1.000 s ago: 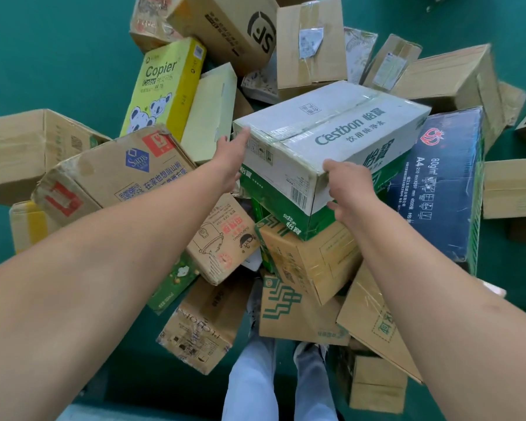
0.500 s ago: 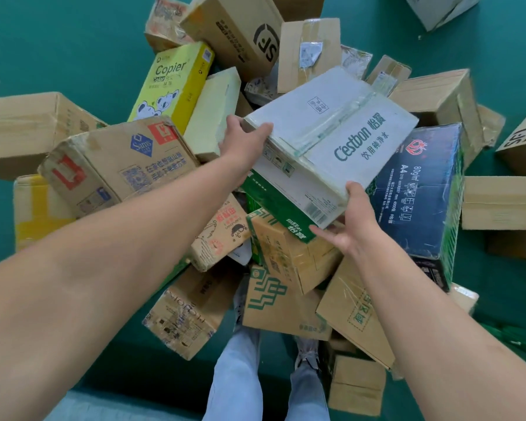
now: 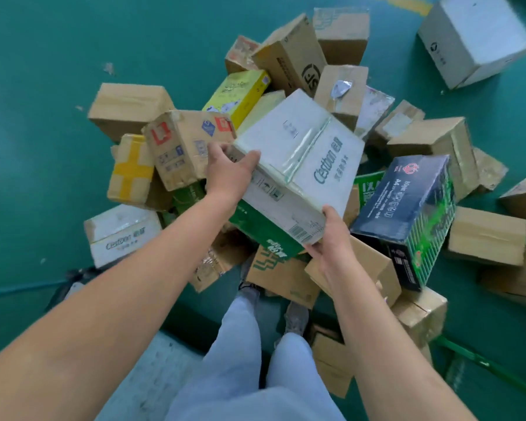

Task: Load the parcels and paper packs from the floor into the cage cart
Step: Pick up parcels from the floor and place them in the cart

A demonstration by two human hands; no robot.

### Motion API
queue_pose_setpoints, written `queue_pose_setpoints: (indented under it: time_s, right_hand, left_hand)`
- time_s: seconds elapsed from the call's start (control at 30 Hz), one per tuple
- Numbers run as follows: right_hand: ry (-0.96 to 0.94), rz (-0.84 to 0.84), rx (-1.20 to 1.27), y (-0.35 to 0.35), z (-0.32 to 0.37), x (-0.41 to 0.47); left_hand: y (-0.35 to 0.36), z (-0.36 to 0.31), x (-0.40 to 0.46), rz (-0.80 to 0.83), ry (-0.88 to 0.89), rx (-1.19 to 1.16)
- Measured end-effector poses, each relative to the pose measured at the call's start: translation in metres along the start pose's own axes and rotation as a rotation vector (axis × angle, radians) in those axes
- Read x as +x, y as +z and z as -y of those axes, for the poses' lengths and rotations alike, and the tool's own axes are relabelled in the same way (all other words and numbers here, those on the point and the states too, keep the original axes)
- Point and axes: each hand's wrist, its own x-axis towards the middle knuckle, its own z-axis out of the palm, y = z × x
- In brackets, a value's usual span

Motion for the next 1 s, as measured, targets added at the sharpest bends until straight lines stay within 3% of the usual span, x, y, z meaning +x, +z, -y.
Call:
queue_pose_setpoints:
  time_s: [0.3, 0.5, 0.67, 1.0]
  right_hand:
    - [-0.160, 0.192, -0.595, -0.002, 0.006, -0.134]
    - [-0.459, 0.246, -1.265, 0.050, 0.001, -0.199]
    - [-0.652, 0.307, -1.662, 0.093, -0.027, -0.238]
    - [-0.689, 0.568, -1.920, 0.169, -0.125, -0.297]
  left_hand:
    - [-0.121, 0.037, -0.166, -0.307, -0.183, -0.116]
    - [-0.187, 0.095, -0.253, -0.432, -0.333, -0.367]
    - [-0.225, 0.134, -0.302, -0.513, -0.436, -0.465]
    - [-0.290, 0.202, -0.395, -0.691, -0.622, -0.593]
